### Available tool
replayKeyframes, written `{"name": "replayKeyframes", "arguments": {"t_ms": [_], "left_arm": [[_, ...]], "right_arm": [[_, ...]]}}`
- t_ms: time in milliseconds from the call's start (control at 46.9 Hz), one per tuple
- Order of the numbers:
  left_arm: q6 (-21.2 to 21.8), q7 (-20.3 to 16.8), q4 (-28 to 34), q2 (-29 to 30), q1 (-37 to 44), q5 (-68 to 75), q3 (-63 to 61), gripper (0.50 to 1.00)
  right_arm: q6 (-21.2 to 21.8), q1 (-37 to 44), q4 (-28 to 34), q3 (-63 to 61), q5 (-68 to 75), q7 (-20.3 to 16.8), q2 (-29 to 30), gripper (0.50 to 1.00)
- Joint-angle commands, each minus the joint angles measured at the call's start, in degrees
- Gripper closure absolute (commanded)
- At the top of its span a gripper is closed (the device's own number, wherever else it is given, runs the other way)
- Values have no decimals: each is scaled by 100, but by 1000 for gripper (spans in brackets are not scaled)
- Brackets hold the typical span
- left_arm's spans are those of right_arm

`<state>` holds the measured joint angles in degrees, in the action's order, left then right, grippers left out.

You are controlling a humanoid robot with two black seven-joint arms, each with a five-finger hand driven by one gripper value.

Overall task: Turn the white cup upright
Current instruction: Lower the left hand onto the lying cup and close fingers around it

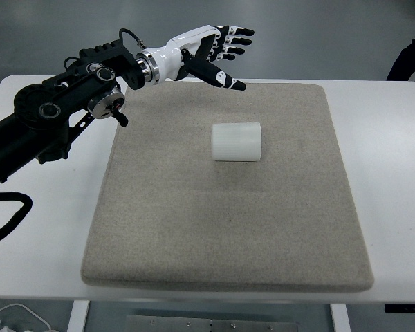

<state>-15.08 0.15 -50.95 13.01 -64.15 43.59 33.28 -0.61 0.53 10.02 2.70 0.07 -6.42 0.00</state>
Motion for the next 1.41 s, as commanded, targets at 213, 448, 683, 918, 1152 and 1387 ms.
{"name": "replayKeyframes", "arguments": {"t_ms": [213,448,683,918,1152,1387], "left_arm": [[-653,987,-310,105,-62,799,-6,512],[-1041,1470,-451,123,-124,1424,-6,512],[-1067,1559,-451,27,-168,1969,-6,512],[-1058,1550,-459,18,-247,1987,-348,514],[-1050,1559,-459,-263,-264,2013,-524,514],[-1014,1541,-380,-422,-238,2268,-524,519]], "right_arm": [[-1,0,0,-6,2,0,0,570],[-1,0,0,3,2,0,0,570],[-1,0,0,3,2,0,0,570],[-1,0,0,-6,2,0,0,570],[-1,0,0,3,2,0,0,570],[-1,0,0,3,-7,0,0,570]]}}
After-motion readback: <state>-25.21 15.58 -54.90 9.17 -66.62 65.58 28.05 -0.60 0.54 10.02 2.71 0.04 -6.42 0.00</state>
